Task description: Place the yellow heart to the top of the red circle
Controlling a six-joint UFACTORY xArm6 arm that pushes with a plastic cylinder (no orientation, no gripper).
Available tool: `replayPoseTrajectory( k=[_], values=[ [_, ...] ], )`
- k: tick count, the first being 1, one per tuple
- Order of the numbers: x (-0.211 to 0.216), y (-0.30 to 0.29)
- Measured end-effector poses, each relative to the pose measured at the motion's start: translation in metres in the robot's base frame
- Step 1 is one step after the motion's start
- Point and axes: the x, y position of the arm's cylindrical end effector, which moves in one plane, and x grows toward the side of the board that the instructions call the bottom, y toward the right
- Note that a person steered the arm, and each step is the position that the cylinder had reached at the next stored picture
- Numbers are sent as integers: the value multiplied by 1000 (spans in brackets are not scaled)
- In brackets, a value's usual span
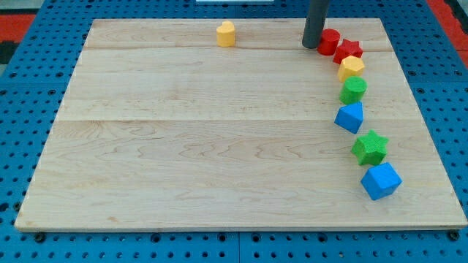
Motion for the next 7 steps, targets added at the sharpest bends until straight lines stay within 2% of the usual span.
replayPoseTrajectory(
  k=[1,4,5,6,7],
  values=[
    [19,-3],
    [-9,39],
    [7,6],
    [89,-64],
    [62,-209]
  ],
)
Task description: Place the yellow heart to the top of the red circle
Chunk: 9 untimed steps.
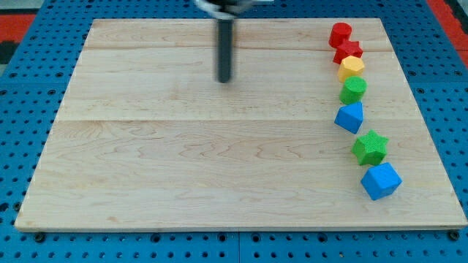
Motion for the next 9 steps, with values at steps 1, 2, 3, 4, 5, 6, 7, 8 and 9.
replayPoseTrajectory(
  k=[1,2,3,4,5,6,7,8,9],
  values=[
    [-64,-11],
    [-97,58],
    [-107,96],
    [-101,113],
    [-99,87],
    [-116,95],
    [-129,147],
    [-130,203],
    [-132,240]
  ],
)
